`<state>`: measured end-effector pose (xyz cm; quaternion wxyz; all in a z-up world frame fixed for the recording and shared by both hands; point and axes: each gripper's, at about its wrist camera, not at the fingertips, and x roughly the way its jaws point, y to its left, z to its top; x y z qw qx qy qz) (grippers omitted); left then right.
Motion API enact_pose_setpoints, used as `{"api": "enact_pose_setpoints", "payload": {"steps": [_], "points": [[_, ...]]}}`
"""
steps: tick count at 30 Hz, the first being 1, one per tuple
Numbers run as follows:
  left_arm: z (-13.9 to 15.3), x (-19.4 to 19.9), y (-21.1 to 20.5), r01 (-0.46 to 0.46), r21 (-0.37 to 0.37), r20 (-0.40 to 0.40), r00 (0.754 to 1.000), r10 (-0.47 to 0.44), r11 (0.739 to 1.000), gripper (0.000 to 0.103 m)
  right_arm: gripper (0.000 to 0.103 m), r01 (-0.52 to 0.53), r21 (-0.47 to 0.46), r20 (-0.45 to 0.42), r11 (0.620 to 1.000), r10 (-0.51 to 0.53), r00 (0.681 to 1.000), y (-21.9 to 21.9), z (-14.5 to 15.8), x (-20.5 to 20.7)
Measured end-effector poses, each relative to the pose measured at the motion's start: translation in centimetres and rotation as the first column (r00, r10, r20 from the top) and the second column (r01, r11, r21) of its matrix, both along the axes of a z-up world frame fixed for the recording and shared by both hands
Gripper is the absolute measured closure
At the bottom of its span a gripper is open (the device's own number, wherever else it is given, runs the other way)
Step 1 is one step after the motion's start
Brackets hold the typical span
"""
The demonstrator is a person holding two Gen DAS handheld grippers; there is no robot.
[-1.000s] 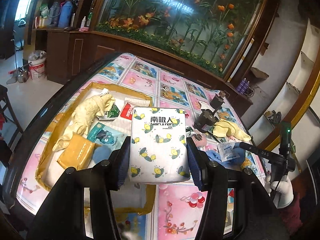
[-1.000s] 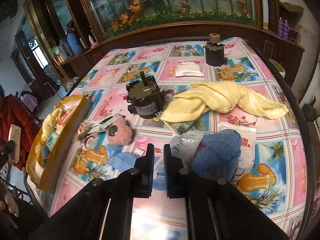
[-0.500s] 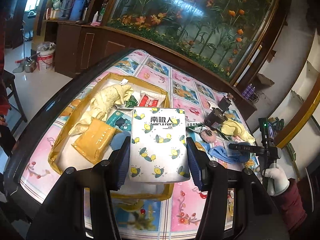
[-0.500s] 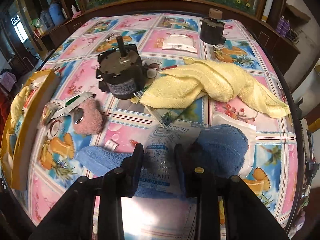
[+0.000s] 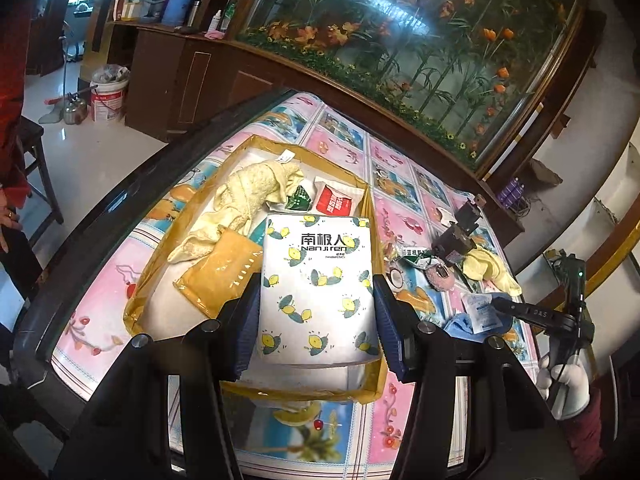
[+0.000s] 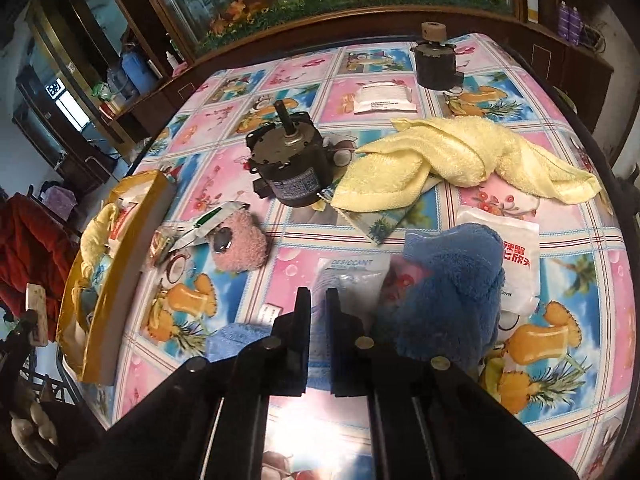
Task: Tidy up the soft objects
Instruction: 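Carry the white pack toward the tray with the left gripper while the right gripper grasps the desiccant packet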
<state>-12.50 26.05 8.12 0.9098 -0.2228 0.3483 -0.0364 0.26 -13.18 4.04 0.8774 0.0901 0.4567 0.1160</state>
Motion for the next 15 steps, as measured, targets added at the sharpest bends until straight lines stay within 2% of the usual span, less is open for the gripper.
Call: {"api": "enact_pose_setpoints", "payload": {"steps": [3, 6, 8, 9, 11, 15], "points": [[-0.4, 0.1, 0.6, -0.007, -0.017, -0.004, 1.000, 0.007, 1.000, 0.051, 0.099, -0.024, -0.009, 0.002, 1.000, 0.024, 1.000, 0.8, 0.4, -0.3], [-0.6, 0.2, 0.7, -0.002, -0.024, 0.001, 1.000, 0.002, 1.000, 0.051, 0.097, -0.027, -0.104, 0.033, 0.994, 0.030, 0.999, 1.4, 0.5, 0.0], [-0.6, 0.2, 0.6, 0.001, -0.019, 0.013, 1.000, -0.001, 1.000, 0.051, 0.094, -0.028, -0.163, 0.024, 0.986, 0.032, 0.999, 1.8, 0.4, 0.5], [-0.6, 0.2, 0.5, 0.005, -0.019, 0.018, 1.000, -0.005, 1.000, 0.051, 0.090, -0.037, -0.176, 0.008, 0.984, 0.039, 0.999, 2.2, 0.1, 0.9], [-0.7, 0.3, 0.2, 0.017, -0.018, 0.017, 1.000, -0.016, 1.000, 0.051, 0.075, -0.054, -0.210, -0.019, 0.976, 0.051, 0.999, 2.8, -0.8, 1.5], [-0.8, 0.2, 0.0, 0.025, -0.005, 0.019, 1.000, -0.025, 1.000, 0.051, 0.056, -0.060, -0.289, -0.070, 0.956, 0.041, 0.997, 3.9, -2.6, 2.8]]}}
